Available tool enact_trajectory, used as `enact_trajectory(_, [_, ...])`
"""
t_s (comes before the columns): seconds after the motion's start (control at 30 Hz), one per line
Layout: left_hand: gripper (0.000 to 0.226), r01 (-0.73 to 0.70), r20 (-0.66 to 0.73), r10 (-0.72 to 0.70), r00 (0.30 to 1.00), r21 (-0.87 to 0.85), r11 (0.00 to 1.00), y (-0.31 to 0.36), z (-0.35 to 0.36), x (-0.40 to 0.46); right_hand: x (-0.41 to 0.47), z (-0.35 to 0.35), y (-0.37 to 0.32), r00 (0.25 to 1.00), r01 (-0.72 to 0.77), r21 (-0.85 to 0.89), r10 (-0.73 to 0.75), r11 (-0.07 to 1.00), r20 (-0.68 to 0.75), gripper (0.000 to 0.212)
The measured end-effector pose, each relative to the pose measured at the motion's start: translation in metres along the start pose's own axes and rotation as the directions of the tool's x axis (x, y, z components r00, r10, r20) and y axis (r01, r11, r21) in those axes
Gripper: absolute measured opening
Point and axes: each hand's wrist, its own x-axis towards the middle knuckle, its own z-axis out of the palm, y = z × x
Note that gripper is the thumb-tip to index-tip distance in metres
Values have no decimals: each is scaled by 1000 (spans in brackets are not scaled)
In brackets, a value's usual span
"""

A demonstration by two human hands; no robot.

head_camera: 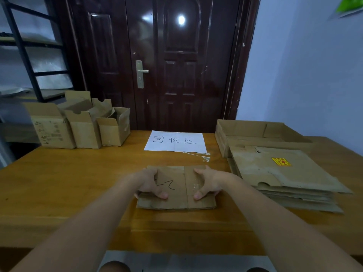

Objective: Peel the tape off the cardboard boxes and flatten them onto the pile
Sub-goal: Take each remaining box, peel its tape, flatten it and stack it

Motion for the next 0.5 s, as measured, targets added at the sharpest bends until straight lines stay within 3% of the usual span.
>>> enact_trajectory(0.23, [119,-9,1,9,1000,19,1000,-3,0,6,-7,4,7,998,34,78,-29,996,-64,121])
enact_trajectory(0.5, [110,-103,-80,108,991,57,993,-10,2,14,-9,0,6,987,84,-54,-90,995,-133,126])
